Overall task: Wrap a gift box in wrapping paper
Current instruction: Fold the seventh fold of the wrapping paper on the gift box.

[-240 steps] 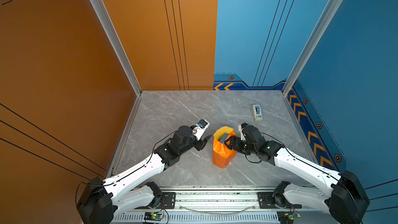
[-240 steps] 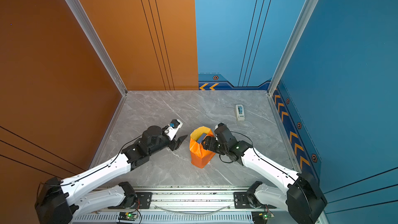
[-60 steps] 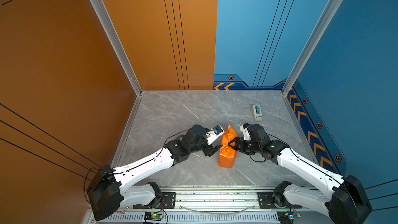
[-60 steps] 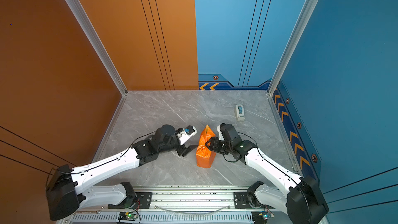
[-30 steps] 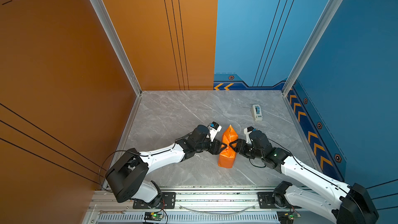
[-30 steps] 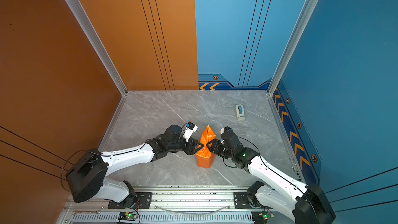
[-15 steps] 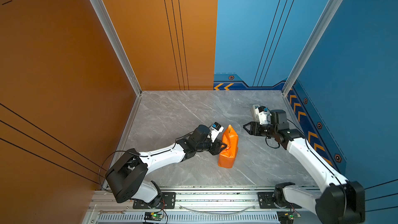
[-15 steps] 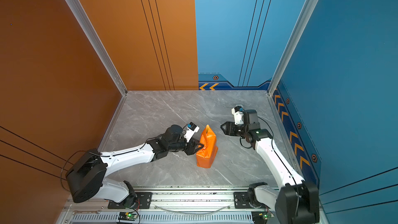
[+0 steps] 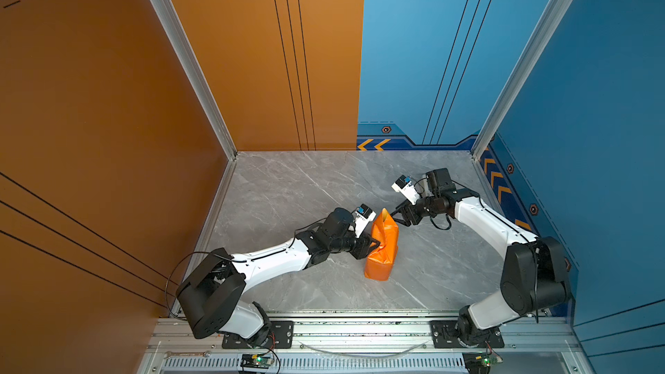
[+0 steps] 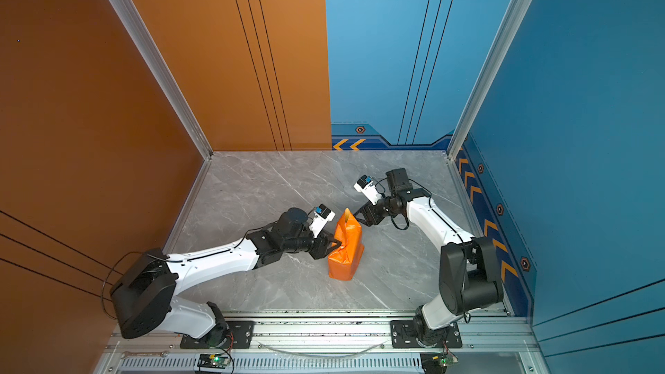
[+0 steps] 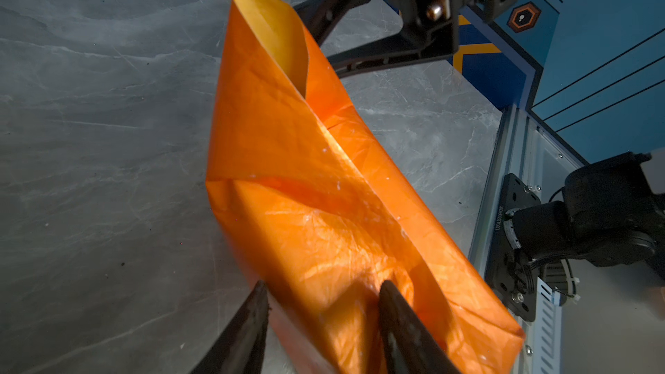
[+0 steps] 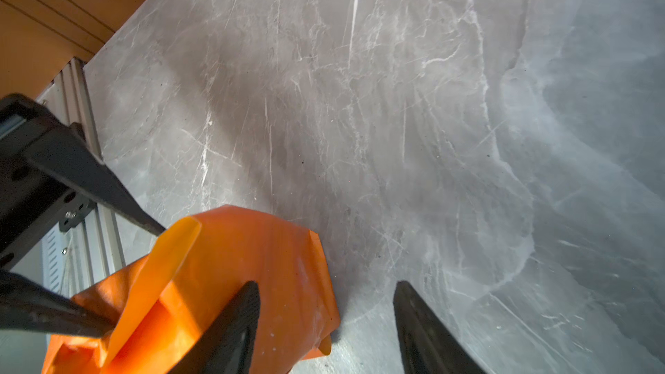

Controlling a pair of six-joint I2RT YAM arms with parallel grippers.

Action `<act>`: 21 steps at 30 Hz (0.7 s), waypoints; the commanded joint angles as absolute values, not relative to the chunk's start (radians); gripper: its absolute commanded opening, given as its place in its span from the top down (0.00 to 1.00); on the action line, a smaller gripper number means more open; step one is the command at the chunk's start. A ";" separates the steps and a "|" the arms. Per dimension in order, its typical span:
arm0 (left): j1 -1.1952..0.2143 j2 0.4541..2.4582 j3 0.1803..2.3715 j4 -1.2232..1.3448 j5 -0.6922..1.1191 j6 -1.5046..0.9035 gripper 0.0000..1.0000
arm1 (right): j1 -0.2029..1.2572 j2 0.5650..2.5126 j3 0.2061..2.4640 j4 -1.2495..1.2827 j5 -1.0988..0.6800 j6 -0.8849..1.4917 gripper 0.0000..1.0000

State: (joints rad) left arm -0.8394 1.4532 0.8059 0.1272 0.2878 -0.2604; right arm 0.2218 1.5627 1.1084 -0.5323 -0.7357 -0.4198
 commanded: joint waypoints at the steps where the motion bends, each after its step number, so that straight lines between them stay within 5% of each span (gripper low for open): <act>1: -0.848 1.501 0.795 -0.025 0.216 -0.218 0.50 | 0.227 1.575 1.132 -0.612 -0.820 -0.553 0.39; 21: -0.822 1.526 0.832 0.040 0.201 -0.166 0.50 | 0.295 1.607 1.149 -0.686 -0.756 -0.604 0.38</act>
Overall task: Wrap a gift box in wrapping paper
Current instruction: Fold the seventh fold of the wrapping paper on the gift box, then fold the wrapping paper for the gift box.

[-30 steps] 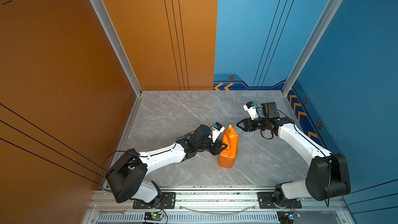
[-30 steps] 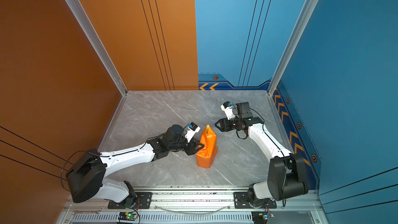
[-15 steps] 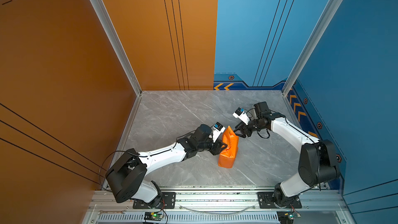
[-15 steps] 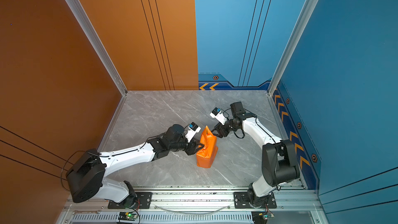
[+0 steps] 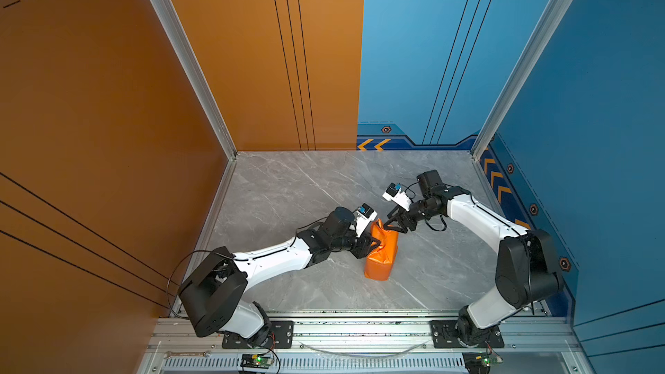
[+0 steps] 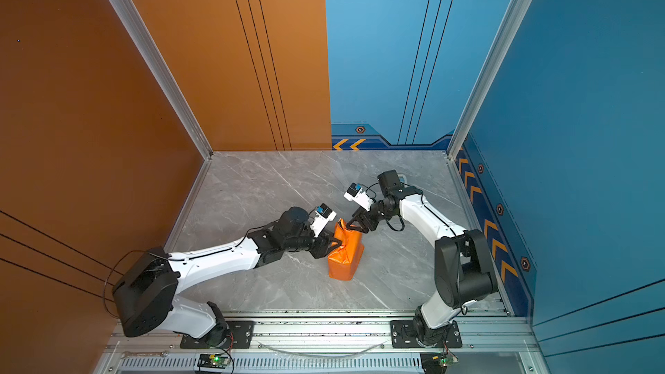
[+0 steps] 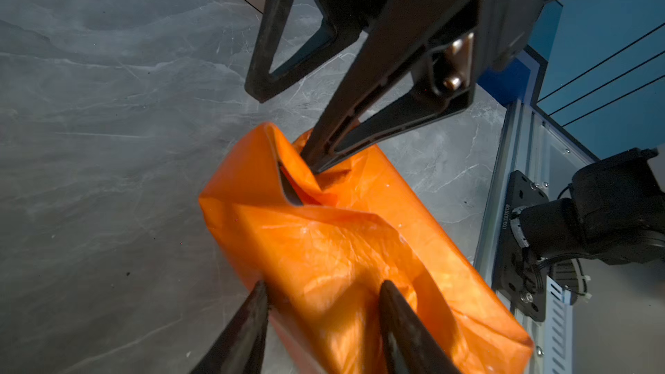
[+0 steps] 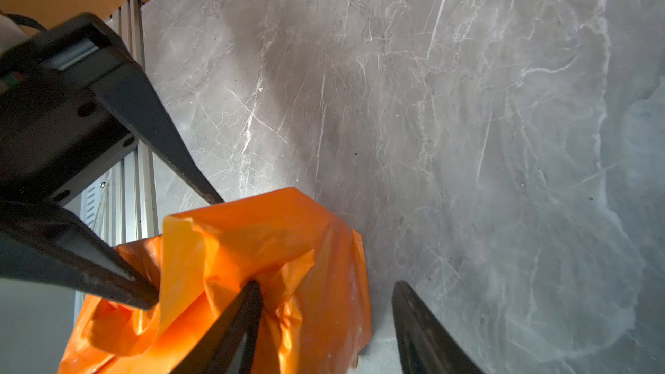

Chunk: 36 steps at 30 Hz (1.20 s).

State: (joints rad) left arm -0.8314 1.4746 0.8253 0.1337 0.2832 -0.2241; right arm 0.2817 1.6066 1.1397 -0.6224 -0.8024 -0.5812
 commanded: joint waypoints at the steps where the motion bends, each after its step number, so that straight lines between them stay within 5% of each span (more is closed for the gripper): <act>1: -0.822 1.525 0.840 0.043 0.193 -0.155 0.50 | 0.299 1.601 1.146 -0.685 -0.740 -0.600 0.39; 17: -0.867 1.475 0.829 0.123 0.106 0.069 0.78 | 0.304 1.528 1.047 -0.603 -0.666 -0.521 0.46; 36: -0.920 1.574 0.923 0.145 0.135 0.218 0.72 | 0.303 1.454 0.955 -0.535 -0.715 -0.474 0.45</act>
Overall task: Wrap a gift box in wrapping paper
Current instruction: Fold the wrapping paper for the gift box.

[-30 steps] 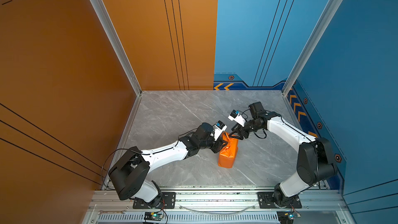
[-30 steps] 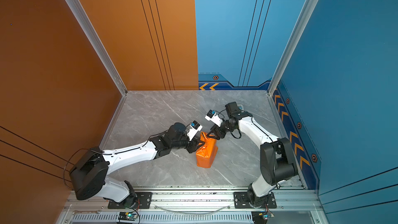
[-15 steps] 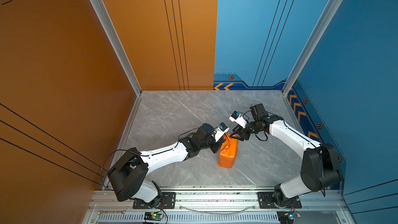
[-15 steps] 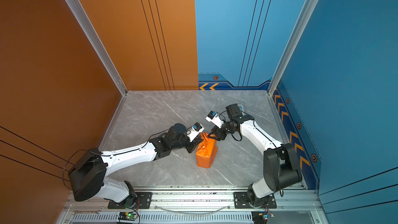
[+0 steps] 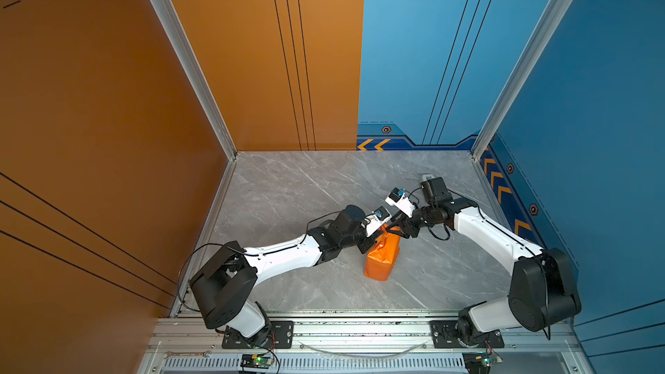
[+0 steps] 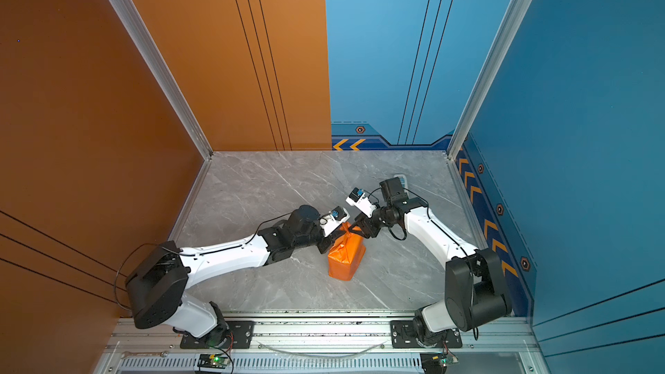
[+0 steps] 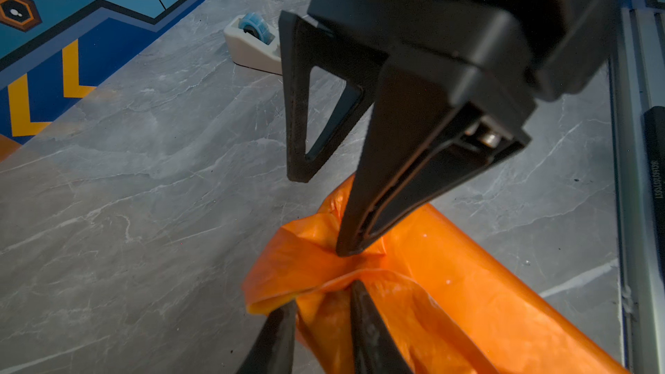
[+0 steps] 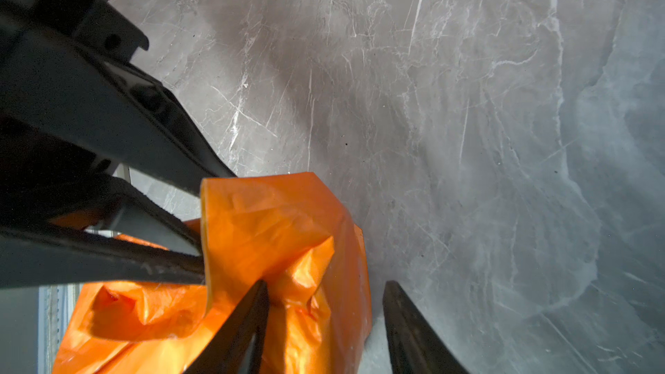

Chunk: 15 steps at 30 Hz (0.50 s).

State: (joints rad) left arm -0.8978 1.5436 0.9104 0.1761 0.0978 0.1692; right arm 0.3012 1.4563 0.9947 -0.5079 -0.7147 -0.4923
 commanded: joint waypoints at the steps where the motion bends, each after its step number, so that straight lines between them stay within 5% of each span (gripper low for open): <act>1: -0.920 1.578 0.923 0.144 0.154 0.226 0.73 | 0.294 1.449 0.949 -0.521 -0.732 -0.454 0.45; 15: -0.902 1.640 0.957 0.037 0.310 0.320 0.82 | 0.234 1.319 0.801 -0.215 -0.753 -0.072 0.44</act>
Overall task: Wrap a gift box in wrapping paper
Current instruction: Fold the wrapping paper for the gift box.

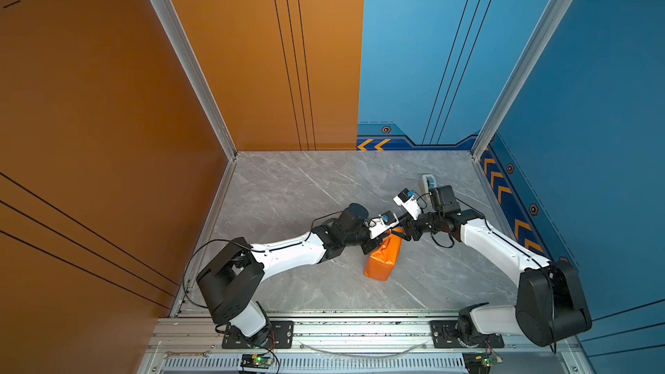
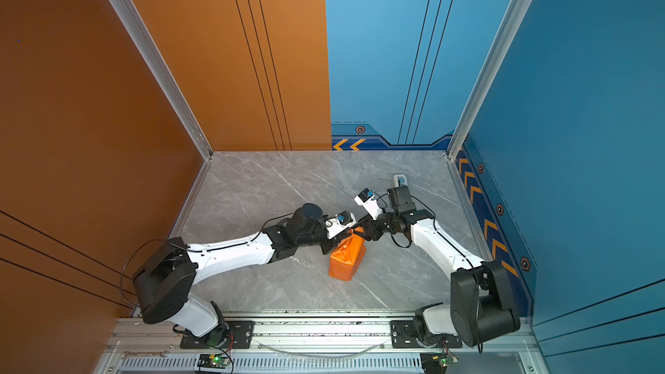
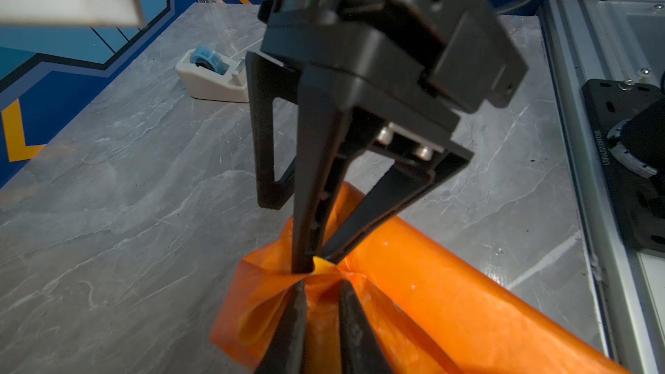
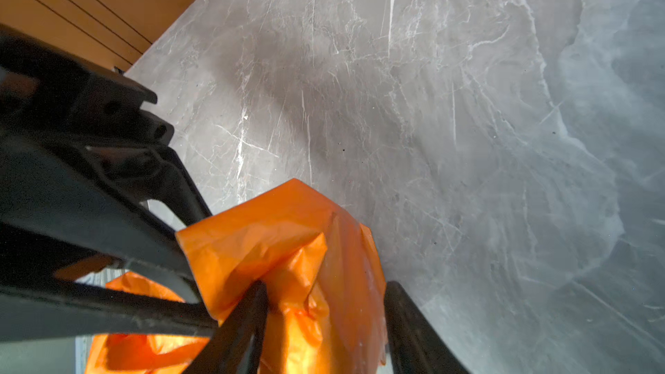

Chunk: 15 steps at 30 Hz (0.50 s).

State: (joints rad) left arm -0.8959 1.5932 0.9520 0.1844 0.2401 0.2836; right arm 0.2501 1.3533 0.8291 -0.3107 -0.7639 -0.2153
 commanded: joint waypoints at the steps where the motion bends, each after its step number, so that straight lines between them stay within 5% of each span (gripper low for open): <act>1: -0.900 1.644 0.963 0.025 0.308 0.322 0.82 | 0.225 1.294 0.790 -0.192 -0.742 -0.030 0.42; 7: -0.897 1.652 0.983 -0.035 0.295 0.325 0.82 | 0.191 1.116 0.711 -0.144 -0.683 0.182 0.32; 15: -0.898 1.641 0.973 -0.031 0.310 0.314 0.82 | 0.198 1.124 0.739 -0.154 -0.511 0.195 0.34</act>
